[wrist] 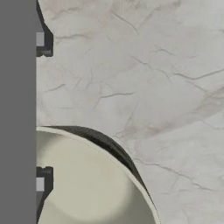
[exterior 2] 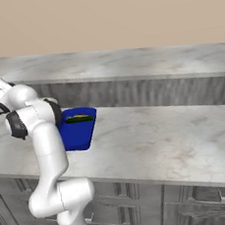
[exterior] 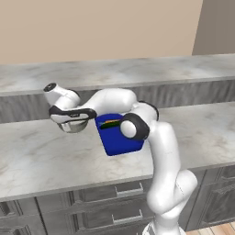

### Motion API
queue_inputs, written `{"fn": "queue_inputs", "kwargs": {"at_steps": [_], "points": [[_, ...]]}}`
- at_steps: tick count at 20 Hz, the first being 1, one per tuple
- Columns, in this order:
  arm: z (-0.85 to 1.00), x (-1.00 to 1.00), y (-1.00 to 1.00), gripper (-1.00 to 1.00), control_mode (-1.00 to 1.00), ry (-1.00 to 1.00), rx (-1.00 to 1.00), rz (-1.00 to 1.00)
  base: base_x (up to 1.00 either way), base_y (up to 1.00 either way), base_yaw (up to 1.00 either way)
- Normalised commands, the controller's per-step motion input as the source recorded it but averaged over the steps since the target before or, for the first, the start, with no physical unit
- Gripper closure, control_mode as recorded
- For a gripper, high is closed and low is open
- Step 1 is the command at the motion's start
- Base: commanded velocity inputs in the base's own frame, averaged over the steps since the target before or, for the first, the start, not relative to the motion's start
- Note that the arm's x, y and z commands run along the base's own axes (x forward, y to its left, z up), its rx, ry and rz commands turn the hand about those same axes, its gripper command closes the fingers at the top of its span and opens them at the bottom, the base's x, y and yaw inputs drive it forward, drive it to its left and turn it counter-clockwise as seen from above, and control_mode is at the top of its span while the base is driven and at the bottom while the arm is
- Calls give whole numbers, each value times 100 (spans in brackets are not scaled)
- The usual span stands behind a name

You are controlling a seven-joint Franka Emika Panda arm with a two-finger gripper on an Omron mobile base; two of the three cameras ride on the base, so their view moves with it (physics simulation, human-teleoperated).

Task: Place the two vegetables and bowl onto the tray for setting up a vegetable dip station.

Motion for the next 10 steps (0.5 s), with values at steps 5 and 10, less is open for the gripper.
{"fn": "queue_inputs", "kwargs": {"at_steps": [5, 10], "points": [[-14, -7, -26, -100, -100, 0, 0, 0, 0, 0, 0], [-21, 0, -10, -100, -100, 0, 0, 0, 0, 0, 0]]}}
